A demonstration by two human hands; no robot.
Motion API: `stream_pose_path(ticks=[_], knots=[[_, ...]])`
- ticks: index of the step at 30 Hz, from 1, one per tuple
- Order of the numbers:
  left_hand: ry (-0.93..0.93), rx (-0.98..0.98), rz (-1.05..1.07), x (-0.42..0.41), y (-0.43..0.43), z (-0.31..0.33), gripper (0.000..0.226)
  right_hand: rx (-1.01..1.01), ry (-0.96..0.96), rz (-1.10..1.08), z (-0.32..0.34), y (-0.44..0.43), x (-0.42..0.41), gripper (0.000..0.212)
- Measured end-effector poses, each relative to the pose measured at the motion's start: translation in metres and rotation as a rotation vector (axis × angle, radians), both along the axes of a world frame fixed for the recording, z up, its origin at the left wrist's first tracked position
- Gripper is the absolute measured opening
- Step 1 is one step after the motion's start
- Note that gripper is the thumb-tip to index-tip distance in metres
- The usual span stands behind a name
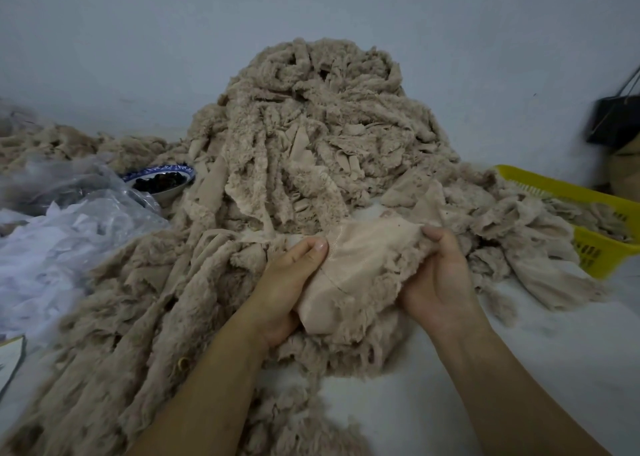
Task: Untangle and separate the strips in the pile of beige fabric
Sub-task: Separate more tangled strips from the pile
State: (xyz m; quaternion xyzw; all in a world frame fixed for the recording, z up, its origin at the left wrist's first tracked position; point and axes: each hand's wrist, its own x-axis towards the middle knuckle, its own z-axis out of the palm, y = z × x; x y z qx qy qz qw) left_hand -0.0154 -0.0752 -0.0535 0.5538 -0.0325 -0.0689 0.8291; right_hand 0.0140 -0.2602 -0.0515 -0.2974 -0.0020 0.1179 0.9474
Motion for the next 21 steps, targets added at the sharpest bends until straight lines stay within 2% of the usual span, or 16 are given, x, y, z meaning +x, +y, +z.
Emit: stream_pose_path(ticks=[7, 13, 14, 16, 18, 20, 21], knots=[[-0.025, 0.093, 0.029, -0.001, -0.003, -0.001, 0.034, -0.122, 0.139, -0.064, -0.003, 0.002, 0.006, 0.039], [-0.07, -0.069, 0.124, 0.002, 0.003, 0.005, 0.02, -0.109, 0.177, -0.226, -0.011, 0.0, 0.016, 0.029], [-0.073, -0.09, 0.121, 0.003, 0.005, 0.005, 0.021, -0.166, 0.162, -0.235, -0.012, 0.0, 0.015, 0.023], [-0.098, -0.081, 0.113, 0.002, 0.008, 0.005, 0.028, -0.424, 0.154, -0.255, -0.013, 0.001, 0.011, 0.013], [-0.122, 0.001, 0.092, 0.001, 0.009, 0.004, 0.031, -0.806, 0.086, -0.326, -0.016, -0.001, 0.009, 0.025], [-0.156, 0.148, 0.081, -0.001, 0.006, 0.001, 0.026, -1.098, -0.074, -0.555, -0.016, -0.005, 0.008, 0.034], [-0.196, 0.243, 0.084, -0.001, 0.005, 0.0, 0.024, -1.146, -0.181, -0.695, -0.013, -0.006, 0.004, 0.029]])
